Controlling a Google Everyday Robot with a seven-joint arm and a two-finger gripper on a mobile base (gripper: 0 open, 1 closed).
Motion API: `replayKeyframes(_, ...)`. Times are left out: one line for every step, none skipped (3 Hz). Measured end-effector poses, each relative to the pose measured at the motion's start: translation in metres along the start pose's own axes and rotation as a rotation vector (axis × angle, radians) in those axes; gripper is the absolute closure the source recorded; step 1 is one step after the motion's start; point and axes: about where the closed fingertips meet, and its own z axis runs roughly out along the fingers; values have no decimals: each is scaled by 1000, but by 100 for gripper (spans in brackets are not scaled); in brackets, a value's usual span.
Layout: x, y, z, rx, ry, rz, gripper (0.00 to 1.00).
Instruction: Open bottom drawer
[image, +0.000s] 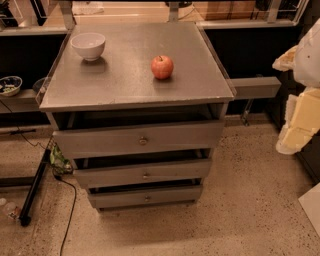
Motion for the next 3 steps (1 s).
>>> replayKeyframes(0, 0, 0, 0, 0, 0, 0)
replayKeyframes(1, 3, 11, 8, 1, 3, 0)
replayKeyframes(7, 9, 43, 13, 2, 10, 0)
